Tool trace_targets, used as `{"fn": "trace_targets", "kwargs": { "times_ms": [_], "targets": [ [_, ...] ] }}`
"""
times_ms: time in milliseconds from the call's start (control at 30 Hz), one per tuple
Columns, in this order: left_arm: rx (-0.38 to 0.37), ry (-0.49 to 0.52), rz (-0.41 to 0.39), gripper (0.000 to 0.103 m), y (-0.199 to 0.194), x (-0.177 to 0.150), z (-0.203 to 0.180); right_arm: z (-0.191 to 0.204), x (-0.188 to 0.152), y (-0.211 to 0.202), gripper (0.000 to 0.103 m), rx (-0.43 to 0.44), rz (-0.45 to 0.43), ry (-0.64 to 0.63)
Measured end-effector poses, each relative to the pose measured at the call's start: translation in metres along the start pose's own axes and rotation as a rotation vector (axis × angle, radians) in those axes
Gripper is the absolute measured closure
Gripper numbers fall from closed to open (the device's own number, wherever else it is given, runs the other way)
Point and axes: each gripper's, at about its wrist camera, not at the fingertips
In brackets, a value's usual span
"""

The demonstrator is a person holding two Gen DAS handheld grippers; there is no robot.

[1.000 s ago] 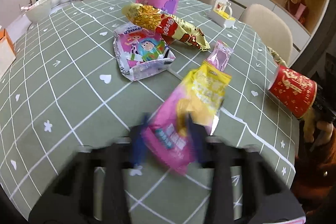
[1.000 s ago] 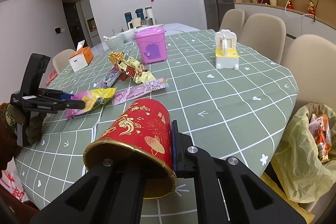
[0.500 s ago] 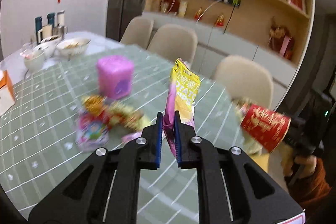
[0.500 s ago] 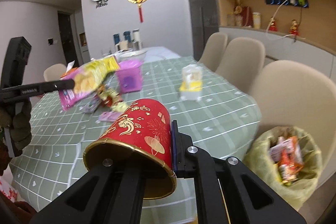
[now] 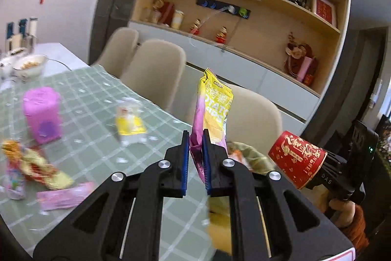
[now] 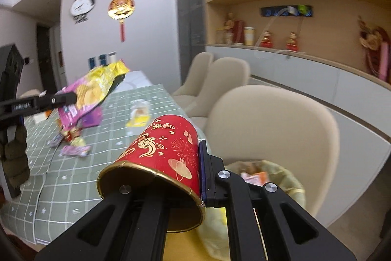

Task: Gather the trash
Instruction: 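Carry the pink bag and red cup to the bin and open both tools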

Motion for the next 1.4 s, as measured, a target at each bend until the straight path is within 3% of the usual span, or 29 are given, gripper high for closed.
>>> {"fn": "trace_targets", "kwargs": {
  "times_ms": [267, 533, 767, 833, 867, 900, 1133, 1300, 1400],
  "targets": [
    [-0.107, 0.079, 0.137, 0.093, 0.085, -0.013, -0.063, -0.075, -0.013, -0.006, 0.098, -0.108, 0.013, 0.105],
    [-0.216, 0.057, 0.341, 0.093, 0.186, -0.033, -0.104, -0.132, -0.028, 0.003, 0.098, -0.203, 0.049, 0.161],
    [-0.228, 0.065, 0.442, 0.093, 0.25, -0.055, -0.127, -0.16, -0.04, 0.014, 0.098, -0.231, 0.081, 0.196],
    [-0.218, 0.073, 0.451, 0.075, 0.26, -0.055, -0.13, -0.165, -0.039, 0.02, 0.098, -0.236, 0.087, 0.196],
    [-0.221, 0.067, 0.442, 0.063, 0.262, -0.053, -0.129, -0.167, -0.04, 0.023, 0.098, -0.237, 0.091, 0.195],
    [-0.225, 0.055, 0.425, 0.06, 0.261, -0.051, -0.128, -0.168, -0.04, 0.026, 0.098, -0.237, 0.096, 0.195],
    [-0.195, 0.068, 0.34, 0.055, 0.212, -0.041, -0.107, -0.161, -0.048, 0.081, 0.098, -0.219, 0.166, 0.177],
    [-0.174, 0.072, 0.291, 0.055, 0.175, -0.041, -0.083, -0.134, -0.047, 0.147, 0.098, -0.275, 0.212, 0.04],
    [-0.169, 0.044, 0.245, 0.055, 0.159, -0.038, -0.069, -0.129, -0.068, 0.186, 0.098, -0.281, 0.35, -0.012]
  ]
}}
Point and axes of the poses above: each gripper's, at about its wrist camera, not at the fingertips, and y roughly the way its jaws point, z to its left, x to its top, and after that the axes turned 7 degrees about y, right-handed
